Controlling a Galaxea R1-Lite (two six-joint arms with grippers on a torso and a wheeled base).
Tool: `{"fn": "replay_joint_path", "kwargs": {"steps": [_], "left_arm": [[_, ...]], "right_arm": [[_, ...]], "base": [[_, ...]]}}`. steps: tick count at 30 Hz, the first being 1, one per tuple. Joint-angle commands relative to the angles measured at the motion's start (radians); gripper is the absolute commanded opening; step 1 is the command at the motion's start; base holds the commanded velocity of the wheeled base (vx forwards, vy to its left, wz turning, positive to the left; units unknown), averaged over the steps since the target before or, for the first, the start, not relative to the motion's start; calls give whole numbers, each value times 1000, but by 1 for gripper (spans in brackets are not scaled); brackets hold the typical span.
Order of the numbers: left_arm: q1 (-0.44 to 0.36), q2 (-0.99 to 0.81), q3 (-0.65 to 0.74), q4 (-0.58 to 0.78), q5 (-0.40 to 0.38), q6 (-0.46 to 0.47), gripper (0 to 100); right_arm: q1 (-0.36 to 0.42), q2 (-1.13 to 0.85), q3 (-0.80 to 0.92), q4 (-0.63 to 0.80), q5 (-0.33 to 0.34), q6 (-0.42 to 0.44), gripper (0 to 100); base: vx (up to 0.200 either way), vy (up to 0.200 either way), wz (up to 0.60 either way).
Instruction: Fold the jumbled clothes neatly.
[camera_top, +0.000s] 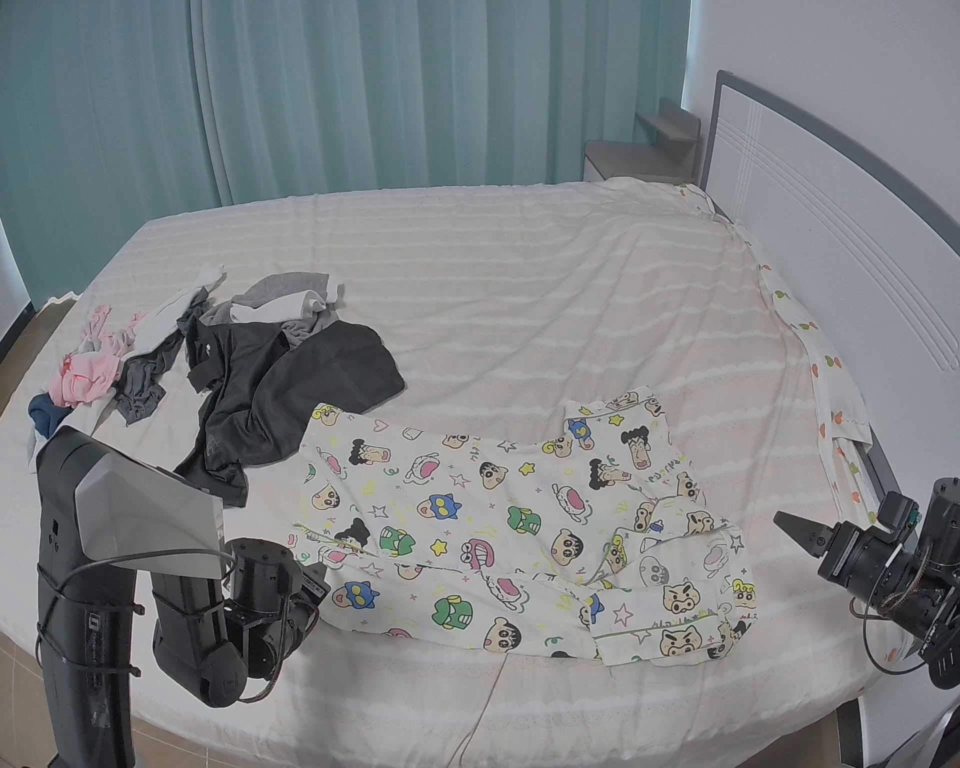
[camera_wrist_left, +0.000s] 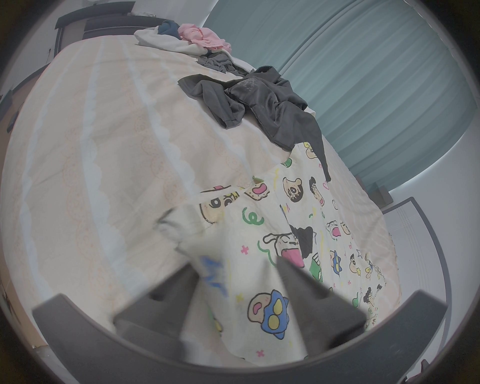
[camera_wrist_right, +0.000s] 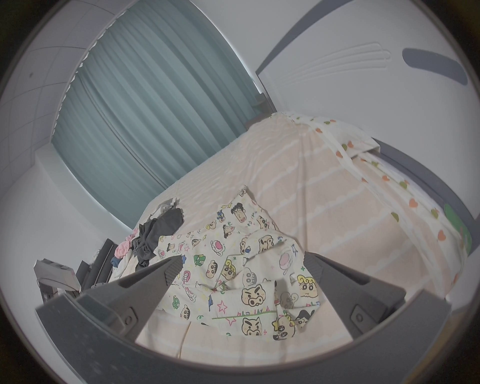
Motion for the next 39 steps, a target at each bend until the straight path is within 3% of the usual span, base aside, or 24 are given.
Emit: {"fn": "replay_joint_path", "kwargs": {"steps": [1,4,10,19,39], "left_arm": [[0,8,2,-1,5,5,0],[0,11,2,-1,15,5,0],[3,4,14,-27,56,3,0],[1,7,96,-177,62,6,0],[3,13,100,-177,62,6,0]], "right_arm": [[7,145,10,-8,-3,88,100],[6,237,-13,-7,-6,195,100],[29,413,-21,-8,-15,286,100],[122,569,-67,-13,-141,287,100],[178,665,-137,-13,-180,290,100]], "base": [[0,0,0],[0,0,0],[0,0,0],[0,0,0],[0,0,0]]}}
